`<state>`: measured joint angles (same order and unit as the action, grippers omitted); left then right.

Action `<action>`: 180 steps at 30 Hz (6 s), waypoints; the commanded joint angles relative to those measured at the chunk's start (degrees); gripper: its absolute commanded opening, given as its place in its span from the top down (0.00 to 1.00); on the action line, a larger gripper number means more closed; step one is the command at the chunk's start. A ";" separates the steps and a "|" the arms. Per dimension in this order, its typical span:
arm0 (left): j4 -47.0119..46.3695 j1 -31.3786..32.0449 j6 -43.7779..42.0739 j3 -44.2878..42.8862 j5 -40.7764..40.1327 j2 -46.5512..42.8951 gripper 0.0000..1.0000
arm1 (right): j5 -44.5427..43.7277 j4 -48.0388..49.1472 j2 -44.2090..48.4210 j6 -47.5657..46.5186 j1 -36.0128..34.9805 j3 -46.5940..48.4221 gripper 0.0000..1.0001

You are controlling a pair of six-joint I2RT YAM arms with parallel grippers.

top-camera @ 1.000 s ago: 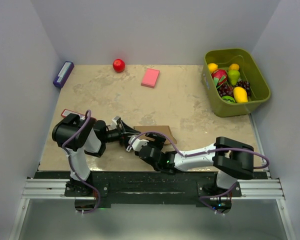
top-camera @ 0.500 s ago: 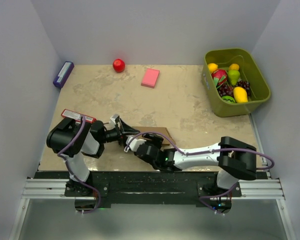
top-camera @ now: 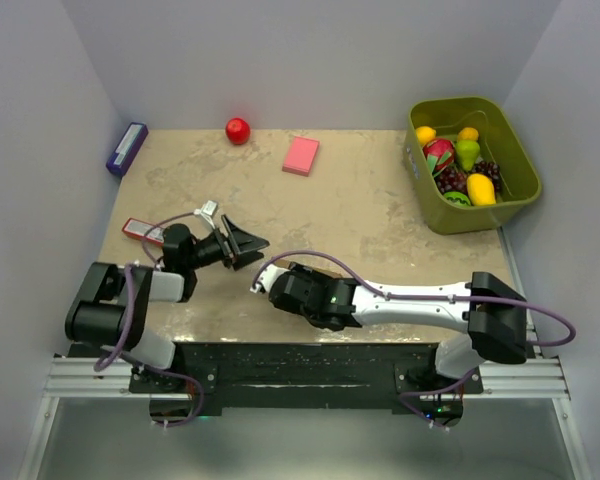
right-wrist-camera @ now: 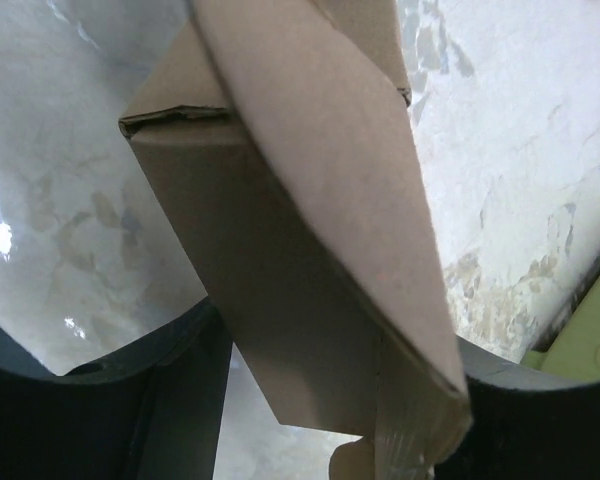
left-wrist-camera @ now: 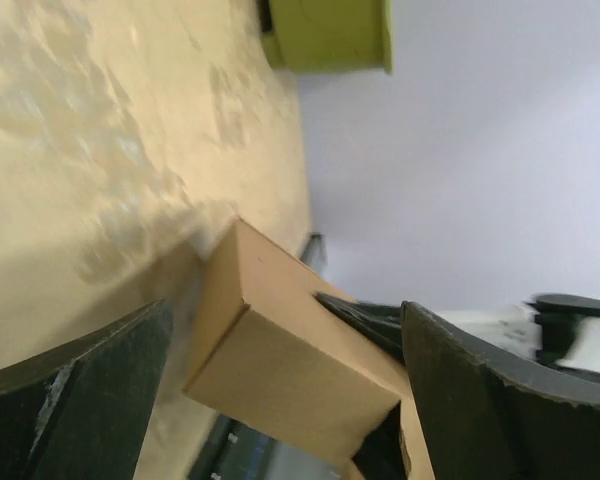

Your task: Fold the paper box

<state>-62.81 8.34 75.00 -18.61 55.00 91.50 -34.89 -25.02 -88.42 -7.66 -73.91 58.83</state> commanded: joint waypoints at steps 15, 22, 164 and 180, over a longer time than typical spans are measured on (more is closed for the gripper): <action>46.52 -12.64 -39.91 -12.14 -13.42 -27.15 0.00 | 21.70 -16.02 -4.45 -6.05 17.13 15.87 0.61; 62.44 -12.47 -55.04 -20.58 -24.14 -37.35 0.00 | 27.95 -18.31 -14.91 -10.18 21.35 24.39 0.61; 76.43 32.00 -71.75 -37.73 -58.70 -7.83 1.00 | 24.26 -0.31 0.44 37.37 39.11 3.93 1.00; 77.39 31.56 -70.61 -39.31 -57.11 -7.13 1.00 | 11.96 -0.38 7.21 38.51 31.99 -4.16 0.93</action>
<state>12.53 39.03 2.74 -56.31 -7.16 83.57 -23.09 -21.91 -81.82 28.71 -40.07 56.07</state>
